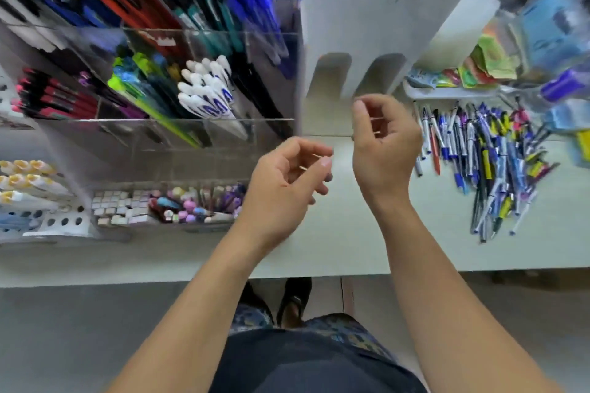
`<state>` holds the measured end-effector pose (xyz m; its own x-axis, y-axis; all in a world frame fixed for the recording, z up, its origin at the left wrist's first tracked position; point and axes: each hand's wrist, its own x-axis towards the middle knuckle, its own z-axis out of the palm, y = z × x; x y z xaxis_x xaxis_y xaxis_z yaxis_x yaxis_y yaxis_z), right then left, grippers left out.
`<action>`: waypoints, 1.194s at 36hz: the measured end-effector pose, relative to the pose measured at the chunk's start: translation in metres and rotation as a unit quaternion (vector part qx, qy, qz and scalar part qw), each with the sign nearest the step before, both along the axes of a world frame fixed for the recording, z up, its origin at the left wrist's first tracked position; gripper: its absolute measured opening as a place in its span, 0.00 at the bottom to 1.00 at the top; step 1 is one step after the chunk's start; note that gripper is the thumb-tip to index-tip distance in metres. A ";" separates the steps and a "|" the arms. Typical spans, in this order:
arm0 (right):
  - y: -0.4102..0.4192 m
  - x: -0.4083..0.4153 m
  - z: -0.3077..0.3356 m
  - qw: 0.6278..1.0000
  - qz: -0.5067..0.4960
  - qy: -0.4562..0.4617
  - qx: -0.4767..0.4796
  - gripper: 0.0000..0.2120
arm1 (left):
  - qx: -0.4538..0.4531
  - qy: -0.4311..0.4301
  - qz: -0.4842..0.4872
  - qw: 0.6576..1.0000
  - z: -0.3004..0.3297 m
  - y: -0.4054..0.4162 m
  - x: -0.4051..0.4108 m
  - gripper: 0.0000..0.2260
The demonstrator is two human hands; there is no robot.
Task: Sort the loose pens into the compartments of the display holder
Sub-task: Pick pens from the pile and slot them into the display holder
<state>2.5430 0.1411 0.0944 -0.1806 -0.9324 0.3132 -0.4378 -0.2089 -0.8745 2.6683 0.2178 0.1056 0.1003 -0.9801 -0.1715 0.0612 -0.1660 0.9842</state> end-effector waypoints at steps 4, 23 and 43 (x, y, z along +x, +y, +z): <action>0.004 -0.074 -0.043 0.962 -0.078 -0.017 0.261 0.07 | 0.143 0.022 -0.075 0.987 -0.042 -0.015 -0.048 0.05; -0.012 -0.314 -0.117 0.886 -0.306 -0.012 0.349 0.12 | 0.259 -0.192 -0.151 0.934 -0.138 -0.098 -0.260 0.25; -0.094 -0.434 -0.163 0.928 -0.024 0.087 0.363 0.09 | 0.311 -0.424 0.032 0.850 -0.180 -0.192 -0.454 0.40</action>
